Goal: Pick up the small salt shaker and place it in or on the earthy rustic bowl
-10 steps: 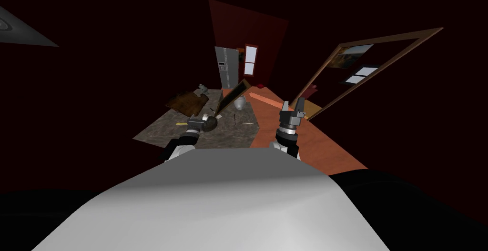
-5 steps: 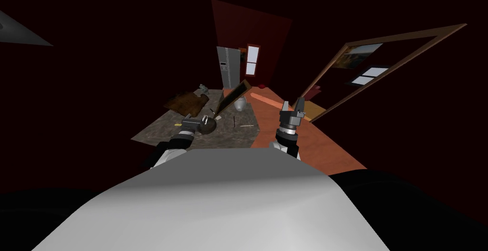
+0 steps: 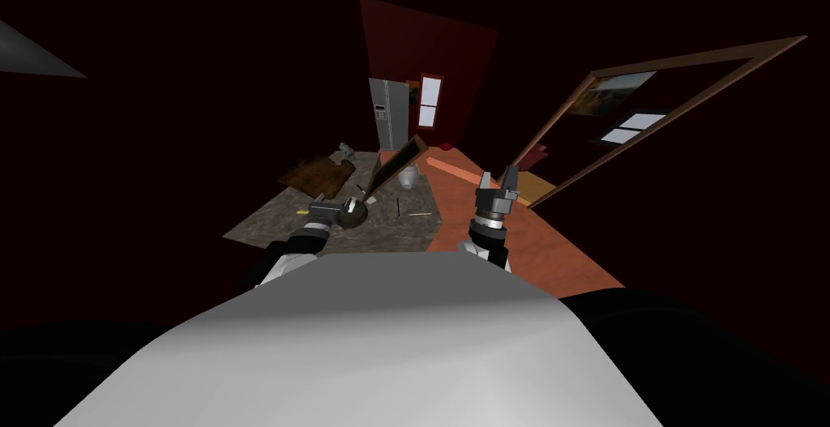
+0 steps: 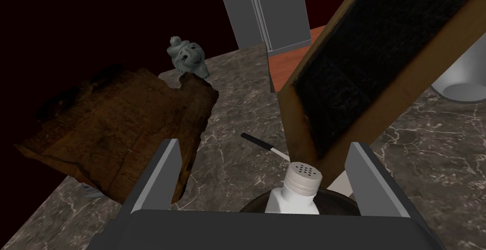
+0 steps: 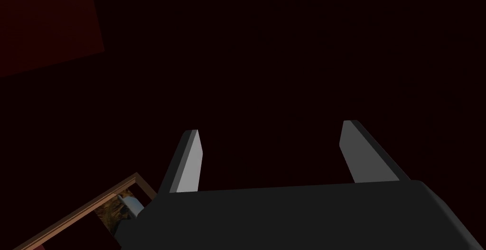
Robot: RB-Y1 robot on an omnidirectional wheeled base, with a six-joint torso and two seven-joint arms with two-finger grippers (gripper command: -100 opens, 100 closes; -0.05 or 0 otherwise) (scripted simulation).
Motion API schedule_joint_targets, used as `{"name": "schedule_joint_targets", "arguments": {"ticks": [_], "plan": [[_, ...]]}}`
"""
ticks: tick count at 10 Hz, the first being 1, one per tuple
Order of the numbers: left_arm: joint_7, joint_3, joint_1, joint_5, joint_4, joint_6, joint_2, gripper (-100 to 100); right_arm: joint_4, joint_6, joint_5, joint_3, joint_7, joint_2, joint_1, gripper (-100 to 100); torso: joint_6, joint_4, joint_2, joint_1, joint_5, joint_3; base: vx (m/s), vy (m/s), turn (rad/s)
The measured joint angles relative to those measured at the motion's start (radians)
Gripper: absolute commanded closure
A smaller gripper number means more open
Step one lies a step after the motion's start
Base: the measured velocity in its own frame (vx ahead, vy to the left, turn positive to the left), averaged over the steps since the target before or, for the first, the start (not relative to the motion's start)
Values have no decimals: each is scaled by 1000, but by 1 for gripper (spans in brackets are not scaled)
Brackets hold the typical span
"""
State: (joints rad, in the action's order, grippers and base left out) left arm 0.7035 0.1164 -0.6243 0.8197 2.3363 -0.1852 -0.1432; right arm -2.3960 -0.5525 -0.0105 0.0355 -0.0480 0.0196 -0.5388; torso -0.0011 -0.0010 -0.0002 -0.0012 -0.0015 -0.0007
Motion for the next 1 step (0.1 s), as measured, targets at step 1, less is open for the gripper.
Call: {"name": "schedule_joint_targets", "arguments": {"ticks": [1], "plan": [[0,0,0,0,0,0,0,0,0,0,0,0,0,0,0,0,0,0,0,0,0,0,0,0,0]]}}
